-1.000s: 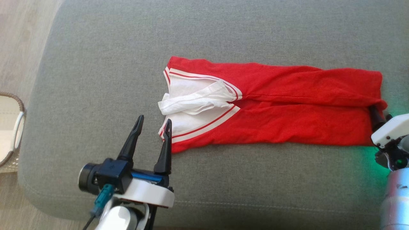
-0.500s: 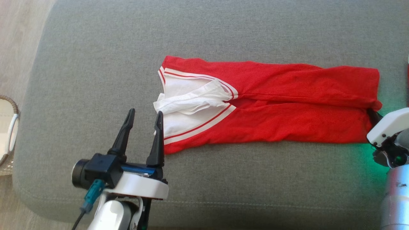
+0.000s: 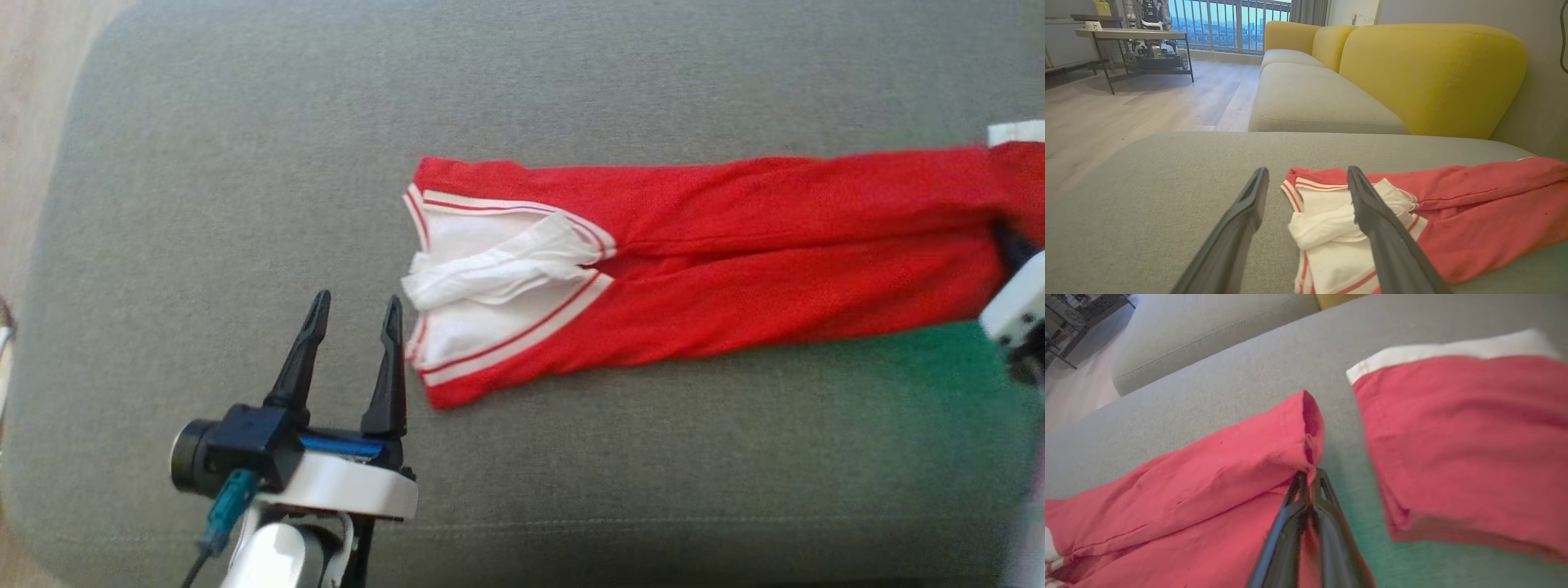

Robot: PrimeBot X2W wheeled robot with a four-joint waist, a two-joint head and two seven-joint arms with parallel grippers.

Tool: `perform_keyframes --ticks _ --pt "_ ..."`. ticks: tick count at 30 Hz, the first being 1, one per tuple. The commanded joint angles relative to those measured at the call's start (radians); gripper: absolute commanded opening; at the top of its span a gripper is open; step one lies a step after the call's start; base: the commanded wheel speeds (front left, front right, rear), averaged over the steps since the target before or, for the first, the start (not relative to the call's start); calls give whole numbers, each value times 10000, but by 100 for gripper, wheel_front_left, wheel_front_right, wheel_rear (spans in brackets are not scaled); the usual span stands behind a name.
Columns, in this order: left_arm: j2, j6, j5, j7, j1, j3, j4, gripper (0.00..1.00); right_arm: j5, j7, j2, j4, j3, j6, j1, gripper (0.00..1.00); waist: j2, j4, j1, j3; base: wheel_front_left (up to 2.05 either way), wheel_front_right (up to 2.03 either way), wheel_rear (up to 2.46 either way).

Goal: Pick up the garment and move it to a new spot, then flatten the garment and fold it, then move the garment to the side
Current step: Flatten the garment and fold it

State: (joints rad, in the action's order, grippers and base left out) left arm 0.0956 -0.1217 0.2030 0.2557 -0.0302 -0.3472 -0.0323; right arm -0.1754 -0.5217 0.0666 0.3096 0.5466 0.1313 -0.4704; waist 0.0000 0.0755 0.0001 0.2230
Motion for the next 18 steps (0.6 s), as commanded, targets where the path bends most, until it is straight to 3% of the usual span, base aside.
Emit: perform_keyframes --ticks 1,9,18 --pt "-7 71 -90 61 -213 372 -326 100 51 -86 267 -596 -205 -6 -309 0 0 -130 -1 -15 0 0 0" --pt "-49 215 -239 61 -256 477 -314 100 34 -1293 764 -2525 -523 -6 -815 0 0 -550 -1 -19 0 0 0" --pt "-147 386 -314 61 -363 408 -176 100 -481 -1951 410 -3727 -2026 -6 -902 0 0 -279 -1 -104 0 0 0"
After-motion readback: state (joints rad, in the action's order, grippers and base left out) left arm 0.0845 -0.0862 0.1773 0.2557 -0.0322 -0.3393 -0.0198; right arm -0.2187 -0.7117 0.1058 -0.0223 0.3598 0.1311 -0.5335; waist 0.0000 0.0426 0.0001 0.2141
